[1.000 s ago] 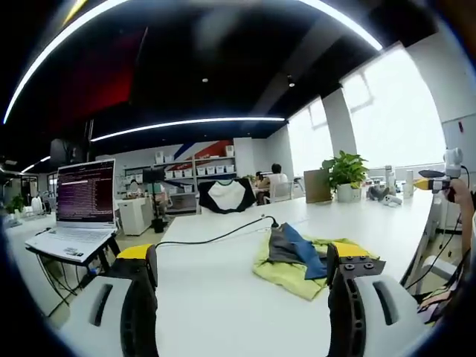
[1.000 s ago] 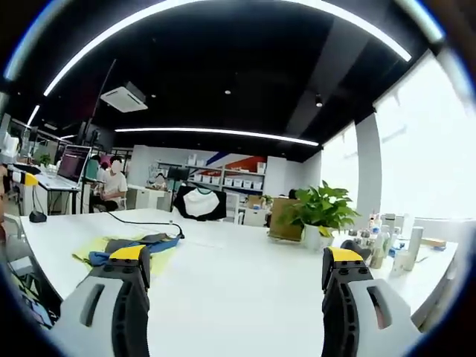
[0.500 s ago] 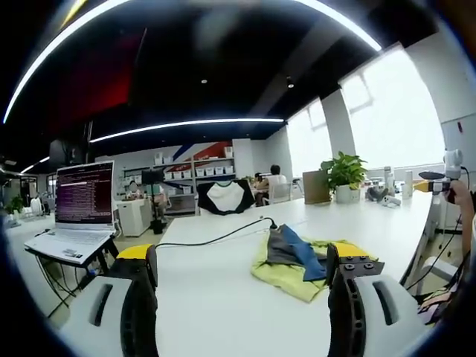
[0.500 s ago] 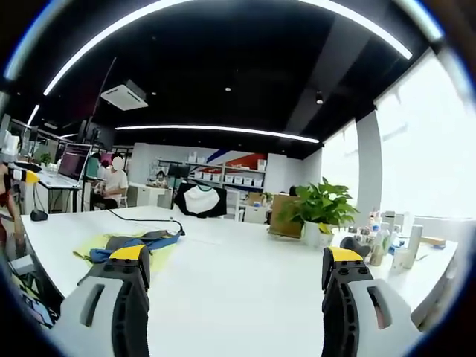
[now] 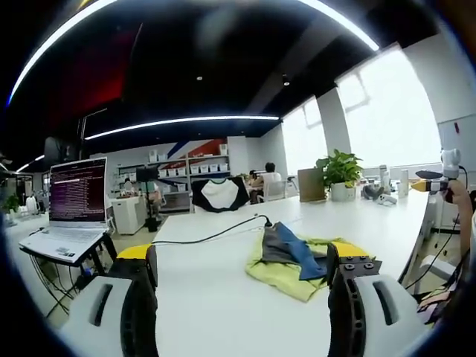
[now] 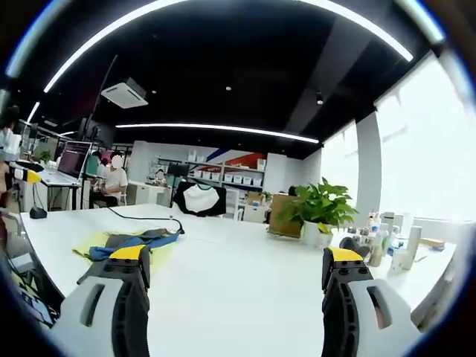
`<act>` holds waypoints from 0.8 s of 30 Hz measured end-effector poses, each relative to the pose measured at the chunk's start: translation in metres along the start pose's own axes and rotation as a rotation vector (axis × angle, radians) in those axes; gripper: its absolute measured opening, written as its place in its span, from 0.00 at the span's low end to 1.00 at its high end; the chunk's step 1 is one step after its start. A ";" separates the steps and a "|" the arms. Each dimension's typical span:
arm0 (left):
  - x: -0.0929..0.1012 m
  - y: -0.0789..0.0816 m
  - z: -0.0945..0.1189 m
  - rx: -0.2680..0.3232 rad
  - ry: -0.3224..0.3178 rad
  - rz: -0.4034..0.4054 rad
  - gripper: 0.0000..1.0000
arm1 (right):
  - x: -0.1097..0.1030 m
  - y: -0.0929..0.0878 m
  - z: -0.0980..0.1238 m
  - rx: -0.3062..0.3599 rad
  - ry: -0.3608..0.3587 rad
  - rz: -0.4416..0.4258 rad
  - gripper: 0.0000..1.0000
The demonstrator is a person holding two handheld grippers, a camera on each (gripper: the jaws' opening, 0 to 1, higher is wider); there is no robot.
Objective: Fold the garment on the visible template until the final outline fits inside the template.
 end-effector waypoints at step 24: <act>-0.007 0.003 0.008 0.015 -0.009 0.017 1.00 | -0.032 0.001 -0.008 0.023 0.069 0.035 0.99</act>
Point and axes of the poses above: the point that each gripper's makers call its tool centre point, and the gripper's own axes: z roughly backward along the fingers, x roughly to its right, y roughly out of its top, the point moved 1 cm from there along z, roughly backward along the fingers, and after that the axes turned 5 degrees about -x, right-handed, at the moved point
